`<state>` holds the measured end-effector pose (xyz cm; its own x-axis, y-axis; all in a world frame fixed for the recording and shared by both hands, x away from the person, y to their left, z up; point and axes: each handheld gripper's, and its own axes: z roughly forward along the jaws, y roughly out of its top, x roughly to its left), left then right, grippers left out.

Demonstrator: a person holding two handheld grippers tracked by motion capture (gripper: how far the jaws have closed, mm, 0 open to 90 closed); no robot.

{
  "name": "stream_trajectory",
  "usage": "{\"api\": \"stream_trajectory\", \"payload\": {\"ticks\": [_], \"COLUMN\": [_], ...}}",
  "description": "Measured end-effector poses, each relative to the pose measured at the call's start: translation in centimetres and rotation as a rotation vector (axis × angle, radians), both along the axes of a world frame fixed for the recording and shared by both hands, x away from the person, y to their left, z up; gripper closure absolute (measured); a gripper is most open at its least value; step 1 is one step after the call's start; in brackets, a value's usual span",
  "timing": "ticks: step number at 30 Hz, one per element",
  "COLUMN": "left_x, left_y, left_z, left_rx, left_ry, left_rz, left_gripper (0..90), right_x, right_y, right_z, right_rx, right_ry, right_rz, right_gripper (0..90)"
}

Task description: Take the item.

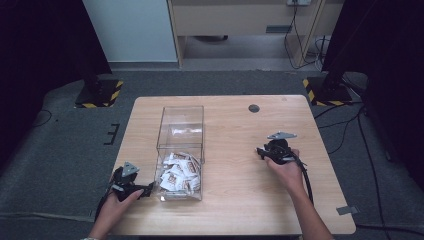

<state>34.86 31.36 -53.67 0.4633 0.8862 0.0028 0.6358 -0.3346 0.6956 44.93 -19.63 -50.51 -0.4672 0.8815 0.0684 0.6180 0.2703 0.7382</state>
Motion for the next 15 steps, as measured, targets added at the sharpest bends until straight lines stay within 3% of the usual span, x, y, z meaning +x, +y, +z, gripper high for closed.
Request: {"api": "stream_trajectory", "payload": {"ticks": [2, 4, 8, 15], "left_x": [0.0, 0.0, 0.0, 0.0], "left_y": [0.0, 0.0, 0.0, 0.0], "left_z": [0.0, 0.0, 0.0, 0.0], "left_rx": [0.0, 0.0, 0.0, 0.0], "left_ry": [0.0, 0.0, 0.0, 0.0], "left_rz": [0.0, 0.0, 0.0, 0.0], "left_gripper": [0.0, 0.0, 0.0, 0.0], "right_x": [0.0, 0.1, 0.3, 0.2], "right_y": [0.0, -0.1, 0.0, 0.4], "right_z": [0.0, 0.3, 0.8, 2.5], "right_rx": [0.002, 0.01, 0.009, 0.024], "right_ry": [-0.001, 0.001, 0.007, -0.048], "right_rz": [0.0, -0.017, -0.018, -0.024], "right_gripper": [55.8, 45.5, 35.1, 17.1]}}
